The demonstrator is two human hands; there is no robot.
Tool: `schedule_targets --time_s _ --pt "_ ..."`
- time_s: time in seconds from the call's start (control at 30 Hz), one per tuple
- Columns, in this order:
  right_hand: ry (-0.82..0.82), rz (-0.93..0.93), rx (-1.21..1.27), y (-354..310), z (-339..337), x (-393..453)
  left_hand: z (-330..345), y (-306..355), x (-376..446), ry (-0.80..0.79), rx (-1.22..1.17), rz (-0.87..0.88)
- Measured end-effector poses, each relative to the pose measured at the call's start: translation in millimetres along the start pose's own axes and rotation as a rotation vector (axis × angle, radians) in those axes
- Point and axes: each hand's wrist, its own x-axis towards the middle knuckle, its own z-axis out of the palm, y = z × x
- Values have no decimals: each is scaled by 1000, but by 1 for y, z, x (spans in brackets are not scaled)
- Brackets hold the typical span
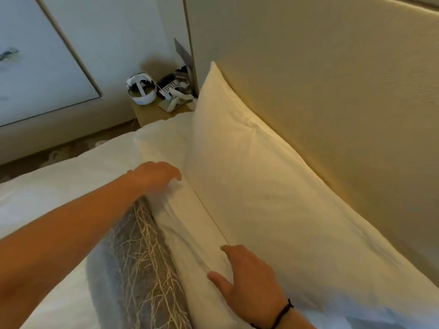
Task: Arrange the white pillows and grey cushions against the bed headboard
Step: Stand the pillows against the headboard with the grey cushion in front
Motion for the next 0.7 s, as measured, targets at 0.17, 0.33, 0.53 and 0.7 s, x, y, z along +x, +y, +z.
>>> schedule_targets --time_s 0.17,0.33,0.53,0.7 --pt "-125 102 -157 -23 46 29 42 -11 -17 -31 170 72" --pt "-83 154 -218 -22 49 41 51 7 -7 108 305 28" --pt "-20 148 -163 -4 38 30 33 16 -3 287 152 103" --pt "72 268 -160 26 29 19 19 52 14 344 140 124"
